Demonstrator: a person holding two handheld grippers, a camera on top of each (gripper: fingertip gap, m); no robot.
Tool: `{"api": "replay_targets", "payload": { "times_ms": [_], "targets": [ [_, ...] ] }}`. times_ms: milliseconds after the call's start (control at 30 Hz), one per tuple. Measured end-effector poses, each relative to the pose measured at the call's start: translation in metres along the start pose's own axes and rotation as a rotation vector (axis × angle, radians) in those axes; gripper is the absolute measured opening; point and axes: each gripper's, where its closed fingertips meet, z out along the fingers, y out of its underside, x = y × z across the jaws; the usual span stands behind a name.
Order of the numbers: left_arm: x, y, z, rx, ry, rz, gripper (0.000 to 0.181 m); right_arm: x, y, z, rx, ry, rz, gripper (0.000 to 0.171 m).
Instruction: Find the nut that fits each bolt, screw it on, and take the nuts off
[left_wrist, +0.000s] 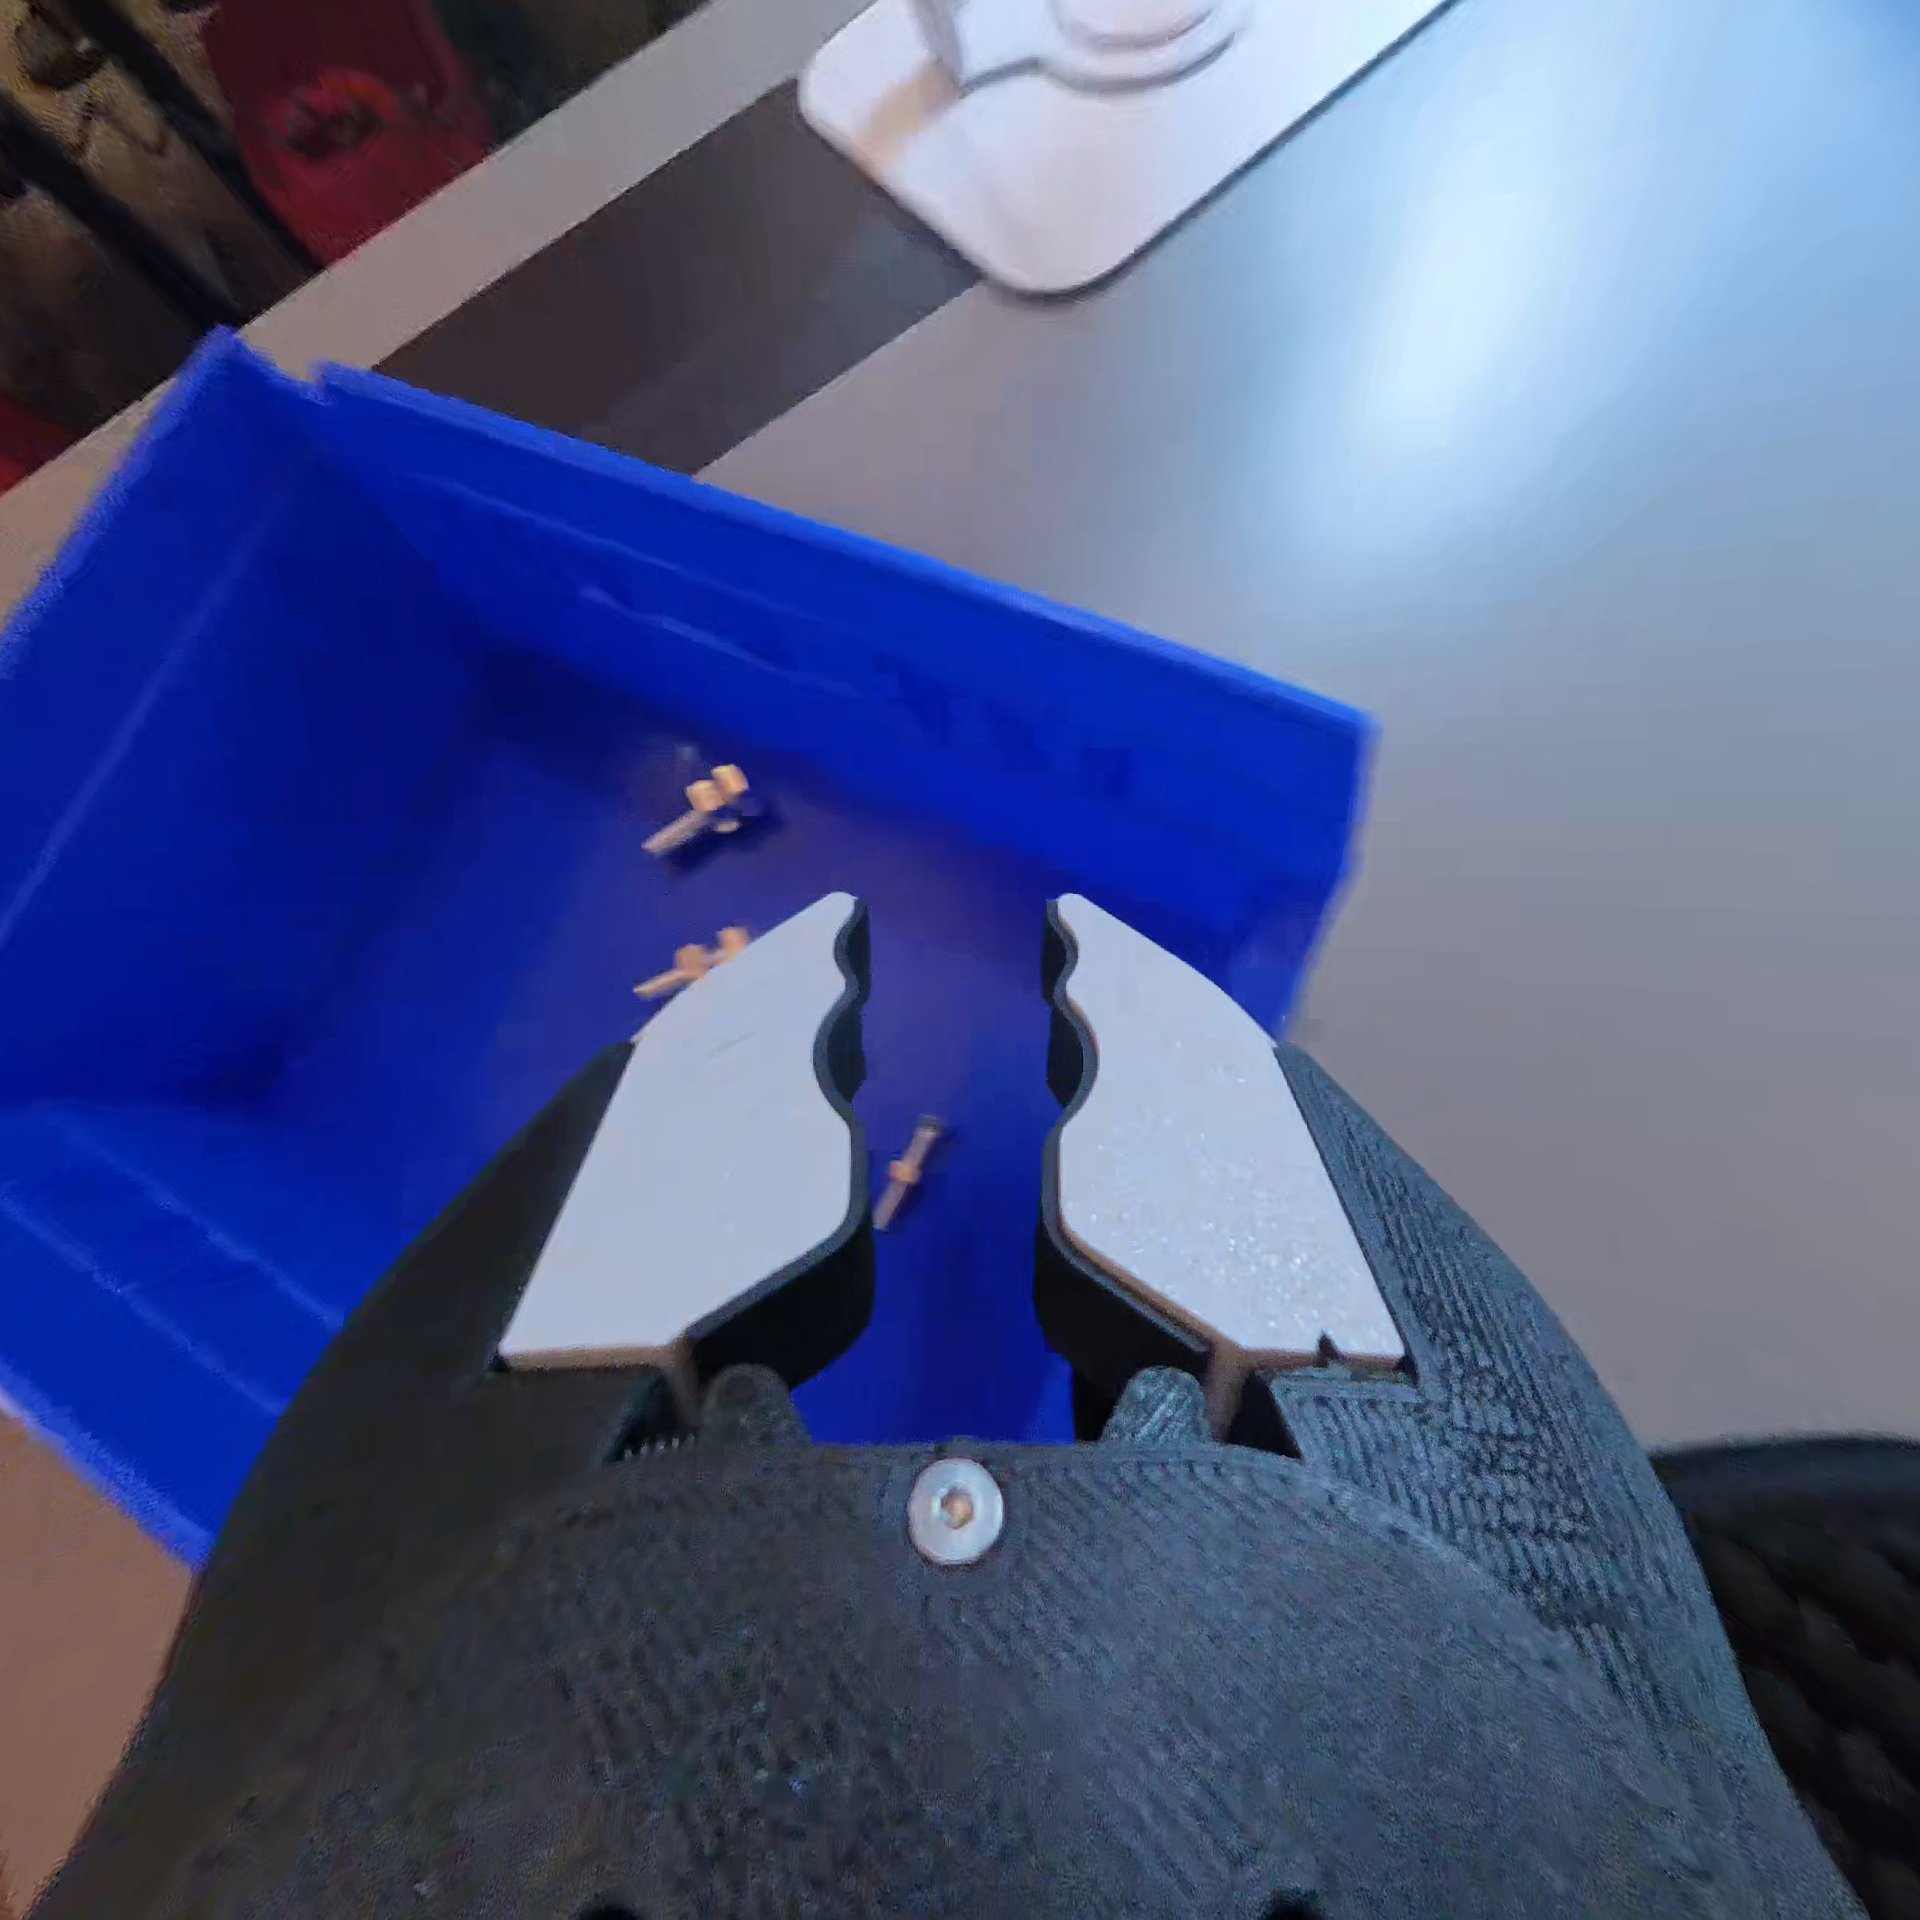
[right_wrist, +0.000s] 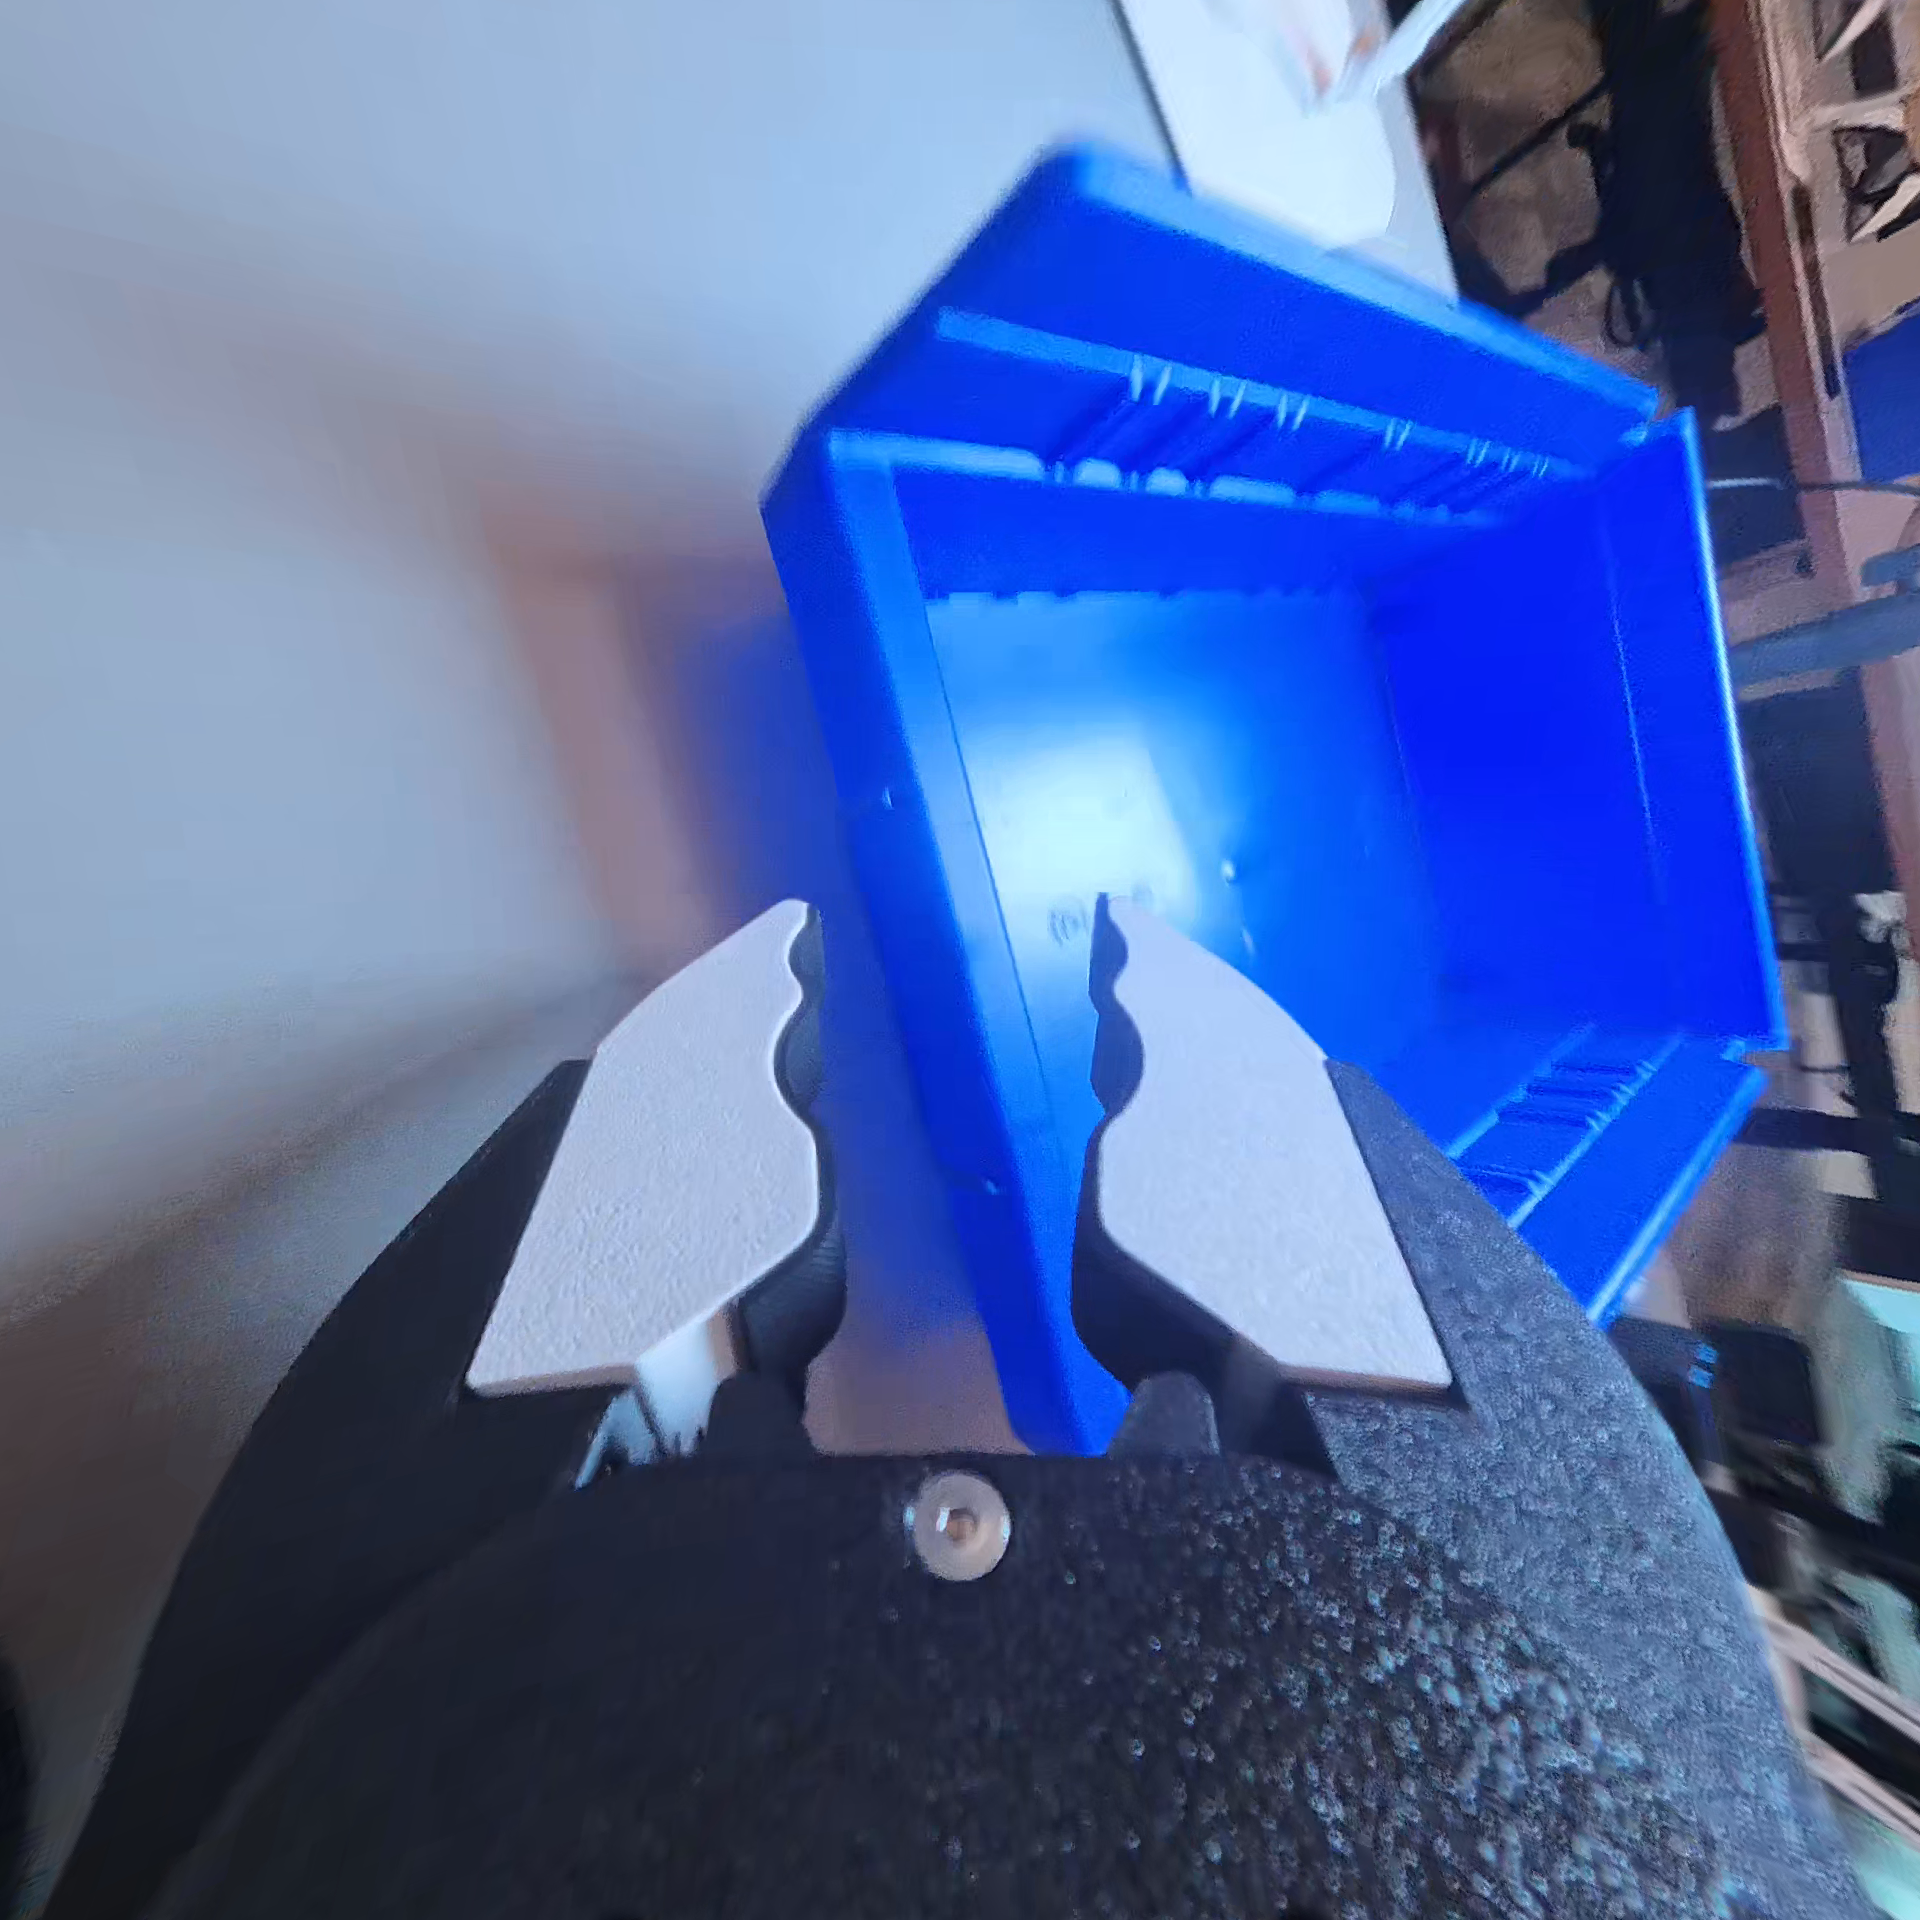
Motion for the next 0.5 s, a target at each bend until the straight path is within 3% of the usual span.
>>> {"api": "replay_targets", "payload": {
  "times_ms": [133, 267, 500],
  "targets": [
    [-0.061, 0.029, 0.051, -0.359, -0.114, 0.148, 0.047, -0.013, -0.034, -0.022, 0.156, -0.053, 0.106, 0.05],
    [-0.083, 0.053, 0.087, -0.581, 0.024, 0.261, 0.053, -0.033, -0.05, -0.035, 0.226, -0.104, 0.133, 0.048],
    [-0.074, 0.042, 0.108, -0.546, 0.335, 0.223, 0.046, -0.058, -0.059, -0.041, 0.278, -0.178, 0.164, 0.045]
  ]
}}
